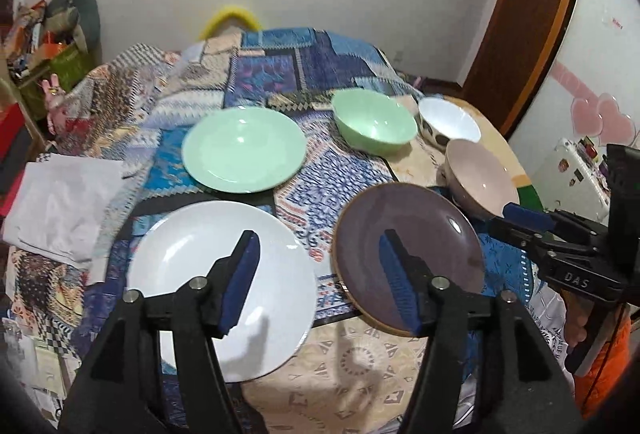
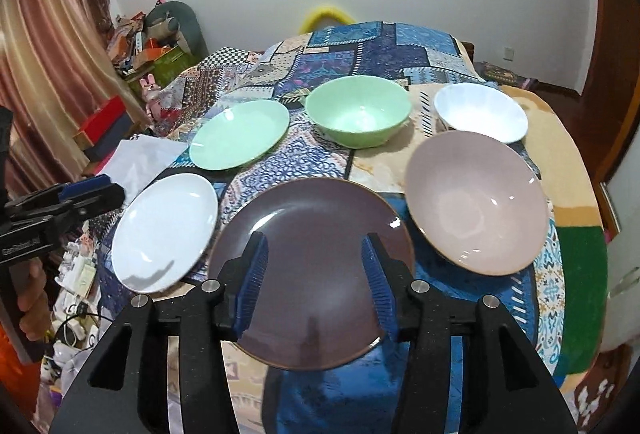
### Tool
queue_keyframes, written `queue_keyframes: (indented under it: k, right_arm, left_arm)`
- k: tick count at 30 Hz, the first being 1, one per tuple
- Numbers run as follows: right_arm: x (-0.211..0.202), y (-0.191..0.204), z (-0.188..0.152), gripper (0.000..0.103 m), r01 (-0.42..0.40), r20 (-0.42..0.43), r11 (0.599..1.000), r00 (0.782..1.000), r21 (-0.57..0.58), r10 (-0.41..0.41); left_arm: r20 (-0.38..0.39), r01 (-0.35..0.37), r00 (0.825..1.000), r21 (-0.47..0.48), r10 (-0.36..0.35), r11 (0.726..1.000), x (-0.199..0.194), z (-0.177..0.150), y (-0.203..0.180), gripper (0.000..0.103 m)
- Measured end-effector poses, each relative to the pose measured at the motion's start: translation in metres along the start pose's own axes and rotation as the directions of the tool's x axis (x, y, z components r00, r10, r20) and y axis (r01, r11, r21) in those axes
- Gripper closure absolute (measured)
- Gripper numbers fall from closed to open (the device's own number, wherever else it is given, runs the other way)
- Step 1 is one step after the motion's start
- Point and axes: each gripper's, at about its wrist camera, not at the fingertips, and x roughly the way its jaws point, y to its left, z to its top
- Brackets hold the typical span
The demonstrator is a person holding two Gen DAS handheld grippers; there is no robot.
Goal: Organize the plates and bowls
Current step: 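Grasp the white plate at opposite rims with both grippers and lift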
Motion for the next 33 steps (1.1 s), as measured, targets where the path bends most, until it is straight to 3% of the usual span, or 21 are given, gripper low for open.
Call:
queue_keyframes:
  k: [3,8,11,16,29,33]
  right_arm:
    - [0.003,0.007,0.002,0.051,-0.024,0.003,1.000,1.000,0.003,0.024]
    - [0.007,0.026,0.007,0.030,-0.029,0.030,1.000,0.999,-0.013,0.029]
    - [0.014,0.040,0.009,0.029,-0.031,0.032,0.999,0.999,-0.042,0.033]
    - [0.035,0.061,0.013,0.029,-0.050,0.000,0.995,0.999,-0.082,0.050]
    - [0.102,0.100,0.015,0.030,-0.105,-0.134,0.983,0.987,-0.151,0.085]
    - [0.118,0.107,0.015,0.038,-0.114,-0.173,0.978,0.981,-0.175,0.083]
  left_arm:
    - [0.028,-0.030,0.999,0.002,0.029,1.000,-0.013,-0.002,0.011,0.032]
    - [0.050,-0.076,0.996,-0.026,0.077,0.997,-0.025,-0.010,0.040,0.015]
    - [0.043,-0.100,0.994,-0.047,0.102,0.994,-0.026,-0.015,0.057,0.012]
    - [0.006,-0.139,0.990,-0.082,0.140,0.987,-0.017,-0.027,0.089,0.012]
    - [-0.119,-0.149,0.984,-0.131,0.134,0.980,0.027,-0.058,0.149,0.012]
    - [-0.141,-0.140,0.983,-0.131,0.121,0.981,0.037,-0.063,0.157,0.025]
